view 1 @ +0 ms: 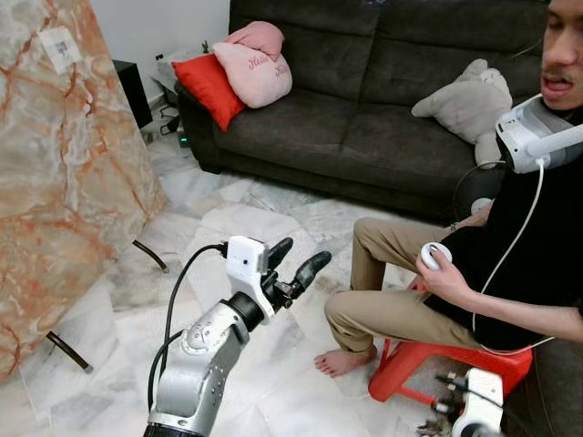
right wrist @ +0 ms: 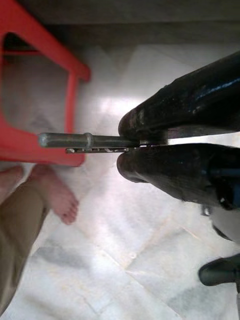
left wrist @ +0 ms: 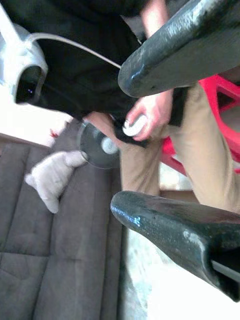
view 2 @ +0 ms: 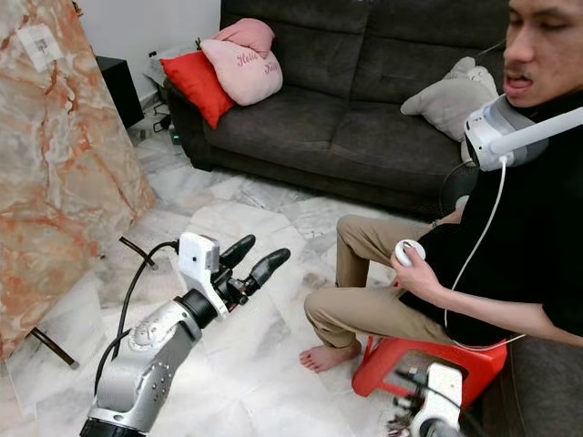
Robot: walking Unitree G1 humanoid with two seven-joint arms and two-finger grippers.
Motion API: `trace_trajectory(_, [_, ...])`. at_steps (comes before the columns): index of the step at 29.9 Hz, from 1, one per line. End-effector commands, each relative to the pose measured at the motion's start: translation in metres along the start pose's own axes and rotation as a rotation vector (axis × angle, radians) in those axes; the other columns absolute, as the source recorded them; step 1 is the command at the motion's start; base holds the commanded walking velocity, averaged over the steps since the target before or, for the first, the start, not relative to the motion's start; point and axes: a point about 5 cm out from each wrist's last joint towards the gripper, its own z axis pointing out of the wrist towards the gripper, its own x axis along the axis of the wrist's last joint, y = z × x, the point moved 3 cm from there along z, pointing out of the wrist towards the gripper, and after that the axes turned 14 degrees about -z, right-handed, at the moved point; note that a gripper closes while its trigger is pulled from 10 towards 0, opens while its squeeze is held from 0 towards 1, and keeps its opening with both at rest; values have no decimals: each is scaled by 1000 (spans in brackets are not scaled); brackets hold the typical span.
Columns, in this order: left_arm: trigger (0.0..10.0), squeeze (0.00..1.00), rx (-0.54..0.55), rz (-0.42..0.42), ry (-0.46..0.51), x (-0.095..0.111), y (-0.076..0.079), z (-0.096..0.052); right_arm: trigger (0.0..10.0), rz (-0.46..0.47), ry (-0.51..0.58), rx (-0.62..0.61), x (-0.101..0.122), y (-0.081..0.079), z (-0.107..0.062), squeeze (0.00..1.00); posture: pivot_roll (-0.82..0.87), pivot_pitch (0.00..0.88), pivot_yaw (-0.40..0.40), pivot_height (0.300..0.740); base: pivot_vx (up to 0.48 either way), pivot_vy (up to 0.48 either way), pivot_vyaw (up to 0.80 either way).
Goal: Hang keys on a hook
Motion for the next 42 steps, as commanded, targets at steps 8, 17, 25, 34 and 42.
trace_trajectory(8, [10000,0,104,90,34,8,-18,1,10000,-6,18,-6,-3,-1,-1,0,46,0,-45,740,0,0,500])
trace_trajectory(17, [10000,0,152,104,72,15,-25,4,10000,-93,7,11,-5,-10,0,0,45,0,-36,740,0,0,800])
trace_trajectory(25, [10000,0,176,119,125,24,-25,7,10000,-75,-5,31,-8,-15,0,0,33,0,-45,740,0,0,800])
trace_trajectory(34, [10000,0,203,115,121,20,-30,6,10000,-86,-29,29,-16,-7,-2,0,16,0,-50,740,0,0,800])
trace_trajectory(42, [10000,0,251,123,137,21,-36,0,10000,-107,-62,14,-29,16,-9,0,37,0,-77,740,0,0,800])
